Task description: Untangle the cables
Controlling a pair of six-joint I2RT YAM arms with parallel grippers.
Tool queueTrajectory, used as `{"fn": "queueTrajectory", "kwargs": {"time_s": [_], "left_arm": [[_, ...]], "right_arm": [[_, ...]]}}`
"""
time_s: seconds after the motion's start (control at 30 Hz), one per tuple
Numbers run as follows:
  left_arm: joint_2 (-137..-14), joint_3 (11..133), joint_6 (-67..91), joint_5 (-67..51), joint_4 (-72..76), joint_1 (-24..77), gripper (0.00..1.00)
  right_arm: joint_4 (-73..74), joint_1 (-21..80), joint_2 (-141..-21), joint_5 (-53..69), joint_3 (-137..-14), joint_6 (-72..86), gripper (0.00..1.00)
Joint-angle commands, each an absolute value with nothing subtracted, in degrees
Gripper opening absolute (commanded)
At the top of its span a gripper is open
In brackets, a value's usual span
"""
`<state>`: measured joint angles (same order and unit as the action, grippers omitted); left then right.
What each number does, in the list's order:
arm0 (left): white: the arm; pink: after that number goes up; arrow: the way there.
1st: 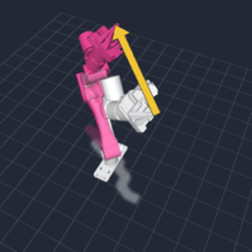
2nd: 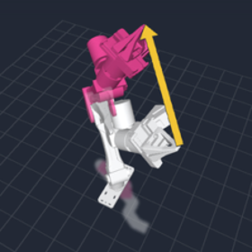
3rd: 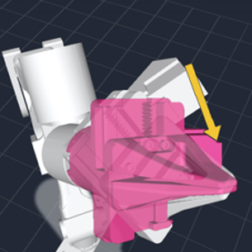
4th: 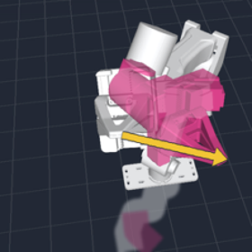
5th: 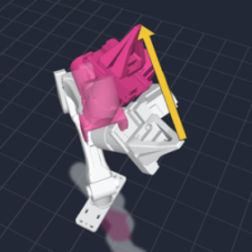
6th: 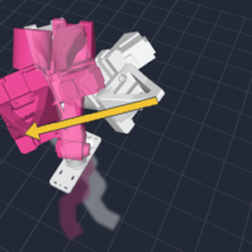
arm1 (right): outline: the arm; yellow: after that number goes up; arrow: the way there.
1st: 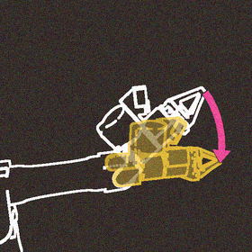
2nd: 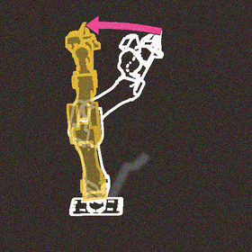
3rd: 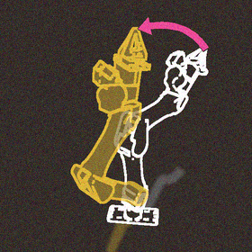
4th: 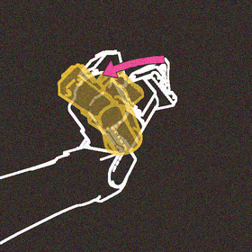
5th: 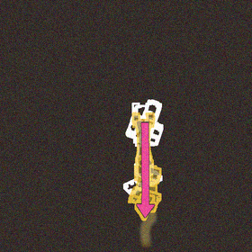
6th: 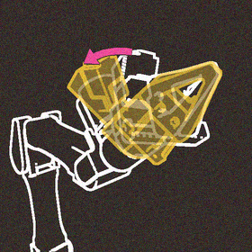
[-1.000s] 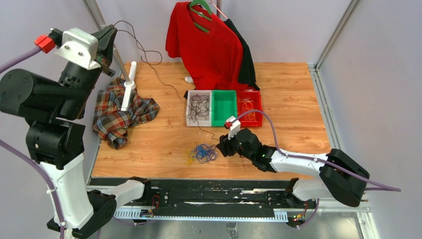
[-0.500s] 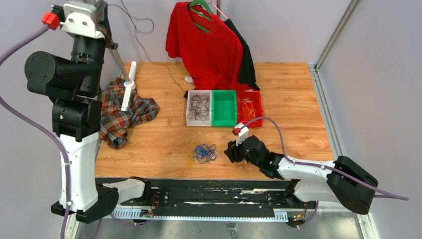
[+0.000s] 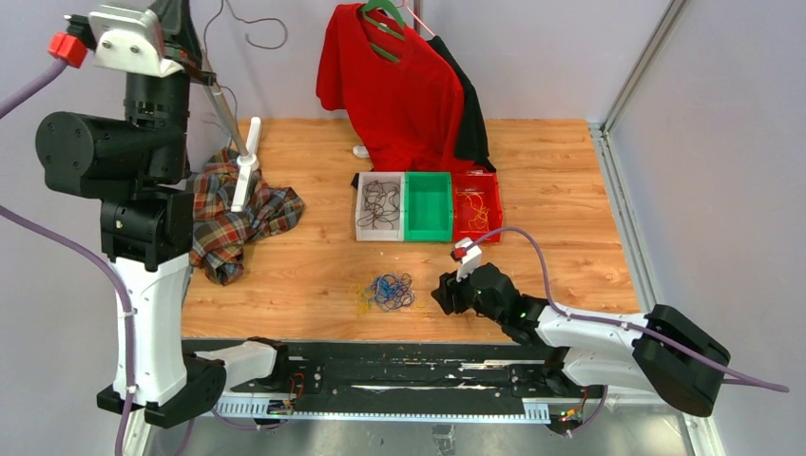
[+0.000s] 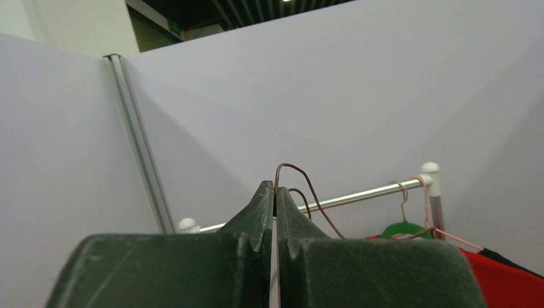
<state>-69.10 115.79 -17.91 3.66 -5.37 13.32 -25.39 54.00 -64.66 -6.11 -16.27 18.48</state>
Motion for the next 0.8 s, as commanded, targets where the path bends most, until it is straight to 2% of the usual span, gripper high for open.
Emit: {"fn": "queueTrajectory", "kwargs": {"time_s": [0.0, 0.27, 0.43, 0.77], "left_arm": [[-68.62, 112.15, -16.10, -3.16, -6.91, 13.61, 0.00], [-69.28, 101.66, -12.04, -10.85, -7.33, 13.58, 0.00], [-70.10, 92.76, -9.28, -15.73, -1.41, 14.02, 0.00], [-77.58, 90.88, -6.00, -19.54, 0.93, 14.72, 0.00]], "right_arm": [[-24.17, 52.81, -61.76, -7.43, -19.37, 18.31, 0.50], [-20.82, 52.59, -56.24, -11.41, -22.35, 16.94, 0.49], [-20.63, 52.43, -54.32, -14.72, -22.70, 16.49, 0.48], [-23.17, 50.85, -54.89, -16.35, -21.49, 16.65, 0.47]]}}
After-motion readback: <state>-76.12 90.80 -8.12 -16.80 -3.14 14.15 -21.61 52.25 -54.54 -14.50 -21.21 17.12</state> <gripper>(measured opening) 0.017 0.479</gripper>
